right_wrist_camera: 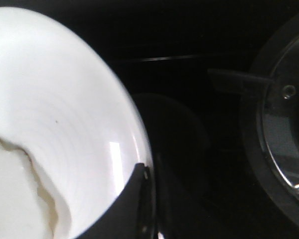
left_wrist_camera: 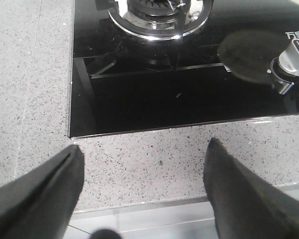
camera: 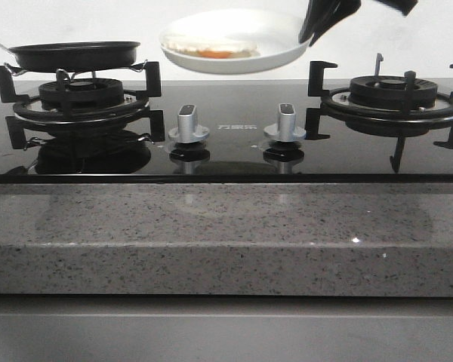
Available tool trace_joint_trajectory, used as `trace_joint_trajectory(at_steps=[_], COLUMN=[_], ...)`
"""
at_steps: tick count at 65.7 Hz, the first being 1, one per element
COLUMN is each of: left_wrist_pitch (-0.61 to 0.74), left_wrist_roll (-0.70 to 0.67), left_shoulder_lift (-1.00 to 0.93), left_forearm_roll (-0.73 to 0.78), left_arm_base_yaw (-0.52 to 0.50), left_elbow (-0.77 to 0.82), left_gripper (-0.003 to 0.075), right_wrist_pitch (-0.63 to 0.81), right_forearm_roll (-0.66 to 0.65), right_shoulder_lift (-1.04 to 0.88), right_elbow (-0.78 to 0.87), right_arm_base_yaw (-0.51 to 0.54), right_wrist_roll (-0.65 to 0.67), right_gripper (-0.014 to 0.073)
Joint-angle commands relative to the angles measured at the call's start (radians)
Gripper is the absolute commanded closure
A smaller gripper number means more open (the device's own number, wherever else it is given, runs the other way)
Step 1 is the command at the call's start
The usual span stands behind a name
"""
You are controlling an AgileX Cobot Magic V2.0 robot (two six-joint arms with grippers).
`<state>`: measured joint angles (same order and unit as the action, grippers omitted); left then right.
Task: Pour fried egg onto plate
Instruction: 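Lower the plate with the egg between the burners using the right gripper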
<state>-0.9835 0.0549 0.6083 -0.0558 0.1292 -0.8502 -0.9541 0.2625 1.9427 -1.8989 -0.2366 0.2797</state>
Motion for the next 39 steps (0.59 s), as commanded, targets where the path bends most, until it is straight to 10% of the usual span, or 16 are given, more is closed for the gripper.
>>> trace_joint_trajectory(at_steps=[1, 27, 39], left_wrist_pitch=[0.074, 0.074, 0.074], left_wrist_roll=[-0.011, -0.011, -0.011], left_shoulder_lift=[0.001, 0.001, 0.001], left_forearm_roll=[-0.010, -0.010, -0.010], left_arm_base_yaw=[0.009, 0.009, 0.009], left_elbow=[-0.027, -0.027, -0.027], left_gripper=[0.0220, 0.0220, 0.0220], right_wrist_pitch=[0.026, -0.044, -0.066], right_forearm_roll=[0.038, 0.037, 0.037], right_shoulder_lift=[-0.019, 0.064, 0.070], right_elbow=[-0.065, -0.075, -0.075], right_arm_base_yaw=[0.015, 0.026, 0.026], right_wrist_roll=[-0.001, -0.001, -0.001], right_gripper=[0.0694, 0.0686, 0.0521])
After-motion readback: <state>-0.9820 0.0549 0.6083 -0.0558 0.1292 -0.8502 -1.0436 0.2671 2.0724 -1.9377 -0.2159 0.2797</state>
